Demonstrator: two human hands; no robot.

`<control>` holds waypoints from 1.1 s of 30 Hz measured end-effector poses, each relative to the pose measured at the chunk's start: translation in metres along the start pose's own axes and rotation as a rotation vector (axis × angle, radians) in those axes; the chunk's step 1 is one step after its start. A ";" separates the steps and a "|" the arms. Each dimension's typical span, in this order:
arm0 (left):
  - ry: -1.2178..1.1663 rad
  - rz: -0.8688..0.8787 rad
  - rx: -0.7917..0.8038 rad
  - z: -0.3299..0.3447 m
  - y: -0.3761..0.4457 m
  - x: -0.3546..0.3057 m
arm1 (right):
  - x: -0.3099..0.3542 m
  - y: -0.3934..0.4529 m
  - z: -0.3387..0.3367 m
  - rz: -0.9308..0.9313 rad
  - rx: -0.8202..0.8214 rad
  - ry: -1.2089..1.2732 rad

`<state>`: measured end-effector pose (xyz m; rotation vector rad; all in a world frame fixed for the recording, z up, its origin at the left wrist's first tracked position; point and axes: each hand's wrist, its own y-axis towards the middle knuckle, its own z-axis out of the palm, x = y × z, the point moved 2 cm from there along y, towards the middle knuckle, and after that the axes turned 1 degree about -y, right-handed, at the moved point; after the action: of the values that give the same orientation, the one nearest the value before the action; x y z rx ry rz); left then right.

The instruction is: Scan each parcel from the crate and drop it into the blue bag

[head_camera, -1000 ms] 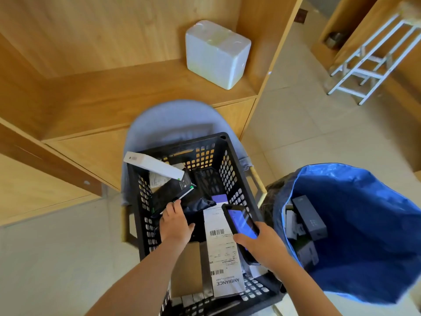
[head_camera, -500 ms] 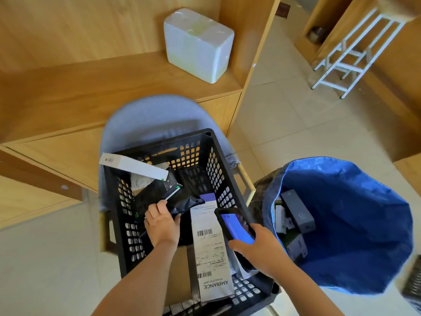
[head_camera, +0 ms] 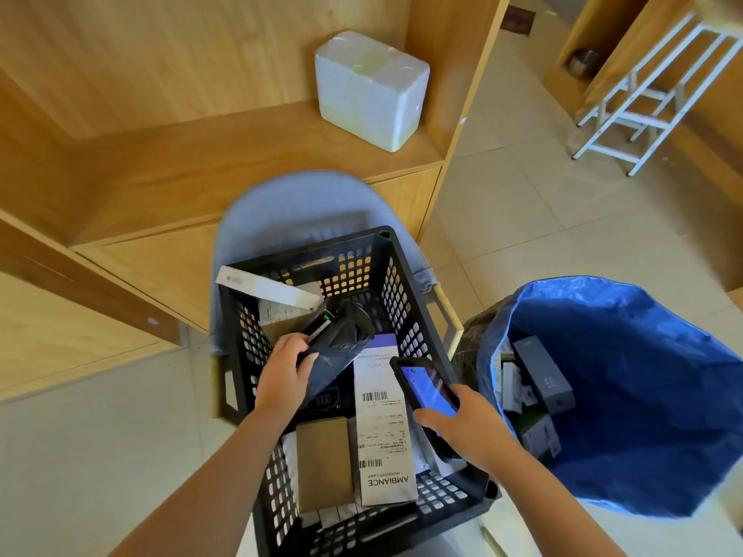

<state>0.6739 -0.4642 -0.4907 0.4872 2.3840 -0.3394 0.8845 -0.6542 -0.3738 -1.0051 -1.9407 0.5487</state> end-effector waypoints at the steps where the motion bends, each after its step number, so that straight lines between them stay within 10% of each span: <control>1: -0.047 0.013 0.015 -0.007 -0.003 -0.005 | 0.001 -0.002 0.000 -0.004 0.004 0.004; 13: -0.286 -0.373 0.368 0.008 -0.024 -0.005 | 0.002 -0.013 -0.001 0.014 0.012 0.055; 24: -0.036 -0.306 0.365 0.018 -0.045 0.023 | -0.007 -0.021 -0.005 0.026 0.012 0.079; 33: -0.433 -0.383 0.155 -0.021 -0.048 -0.010 | 0.002 -0.039 -0.015 -0.051 0.066 0.063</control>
<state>0.6488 -0.5020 -0.4632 0.0094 2.0208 -0.7264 0.8792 -0.6754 -0.3379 -0.9182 -1.8751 0.5428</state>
